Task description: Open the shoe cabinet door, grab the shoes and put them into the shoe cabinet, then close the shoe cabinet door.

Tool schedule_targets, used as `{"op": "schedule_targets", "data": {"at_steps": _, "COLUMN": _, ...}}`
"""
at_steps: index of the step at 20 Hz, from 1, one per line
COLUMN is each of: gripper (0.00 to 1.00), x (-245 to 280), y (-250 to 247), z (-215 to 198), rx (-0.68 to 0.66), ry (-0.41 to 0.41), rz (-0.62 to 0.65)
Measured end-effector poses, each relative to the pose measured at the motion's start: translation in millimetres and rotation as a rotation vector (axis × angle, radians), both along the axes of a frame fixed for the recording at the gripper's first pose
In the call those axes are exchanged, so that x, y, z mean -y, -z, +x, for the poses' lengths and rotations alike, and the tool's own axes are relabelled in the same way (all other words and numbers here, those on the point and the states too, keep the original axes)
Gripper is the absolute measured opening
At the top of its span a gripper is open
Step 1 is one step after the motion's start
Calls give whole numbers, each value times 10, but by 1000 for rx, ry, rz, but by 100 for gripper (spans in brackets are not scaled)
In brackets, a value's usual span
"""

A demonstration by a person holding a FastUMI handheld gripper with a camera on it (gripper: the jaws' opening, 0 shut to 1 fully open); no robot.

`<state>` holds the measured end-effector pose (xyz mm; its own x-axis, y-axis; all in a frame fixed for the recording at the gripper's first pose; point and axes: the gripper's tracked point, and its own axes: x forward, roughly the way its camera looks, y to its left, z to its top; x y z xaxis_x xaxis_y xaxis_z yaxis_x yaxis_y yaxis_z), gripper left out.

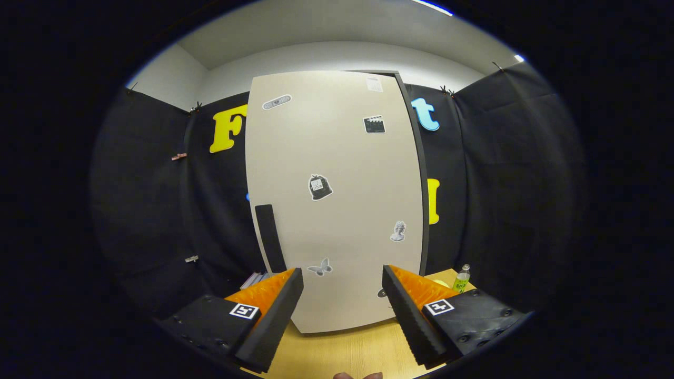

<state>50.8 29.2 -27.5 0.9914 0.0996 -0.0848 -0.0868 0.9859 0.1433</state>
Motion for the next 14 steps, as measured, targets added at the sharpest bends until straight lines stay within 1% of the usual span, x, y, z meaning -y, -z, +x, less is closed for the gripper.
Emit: {"op": "schedule_targets", "data": {"at_steps": 14, "gripper": 98, "x": 39, "y": -17, "z": -17, "rx": 5, "ry": 1, "rz": 8}}
